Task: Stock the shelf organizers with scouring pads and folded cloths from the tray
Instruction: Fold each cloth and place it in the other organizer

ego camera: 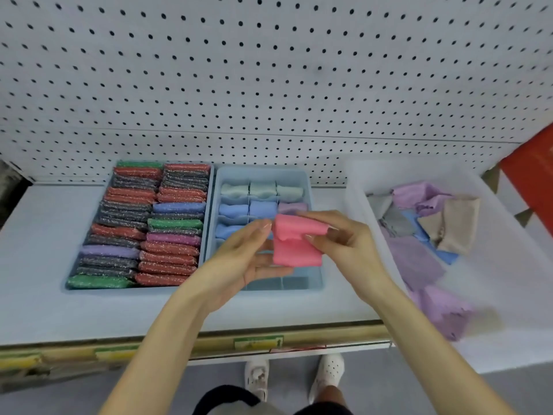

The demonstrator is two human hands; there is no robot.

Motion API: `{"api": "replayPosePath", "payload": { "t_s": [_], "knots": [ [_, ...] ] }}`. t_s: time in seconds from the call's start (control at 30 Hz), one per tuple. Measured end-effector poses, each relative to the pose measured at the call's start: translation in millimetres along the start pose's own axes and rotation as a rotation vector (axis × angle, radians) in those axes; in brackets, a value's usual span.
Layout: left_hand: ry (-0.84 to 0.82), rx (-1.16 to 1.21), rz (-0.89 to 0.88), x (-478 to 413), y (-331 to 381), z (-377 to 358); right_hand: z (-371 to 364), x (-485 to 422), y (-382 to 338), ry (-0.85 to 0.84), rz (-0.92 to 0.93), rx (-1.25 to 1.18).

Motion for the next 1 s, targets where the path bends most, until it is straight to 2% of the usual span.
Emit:
{"api": "replayPosePath", "payload": {
  "t_s": [0.13, 0.23, 0.3, 0.4, 0.47, 0.53, 0.73, 0.8, 0.83, 0.93, 1.0],
  "knots": [
    [0.007, -0.014, 0.098, -5, 0, 2, -1, 0, 5, -0.136, 0.222, 0.294],
    [0.021, -0.057, 0.116, -11, 0, 9, -3, 0, 10, -0.23, 0.285, 0.411],
    [0.091, -0.043, 0.129, -16, -3, 18, -2, 0, 12, -0.269, 0.161, 0.298],
    [0.184, -0.154, 0.099, -24, -6, 28, -3, -6, 15, -0.212, -0.149, 0.035],
    [0.22, -0.26, 0.068, -28, -6, 30, -6, -13, 21, -0.241, -0.235, 0.093],
    [0.221, -0.31, 0.029, -32, -5, 31, -8, -20, 29, -0.357, -0.312, 0.137],
    [0.226, -0.321, -0.073, -36, -10, 45, -16, -33, 34, -0.595, -0.454, 0.065],
    [0.264, -0.27, -0.084, -37, -13, 50, -16, -37, 41, -0.595, -0.463, 0.125],
    [0.354, -0.329, -0.129, -38, -14, 56, -14, -41, 46, -0.554, -0.457, 0.171],
    [0.704, -0.768, -0.352, -29, -9, 79, 8, -64, 66, -0.319, -0.33, 0.535],
    [0.75, -0.912, -0.375, -26, -13, 91, 12, -76, 73, -0.285, -0.204, 0.769]
  ]
}}
Point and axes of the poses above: each hand's wrist, its own x-axis away from the middle knuckle, its own z-axis out of the back of the hand, y = z × x, the point moved 3 cm from there along -x, towards the middle knuckle, and after that the axes turned 11 degrees about z, right-handed, at the moved point
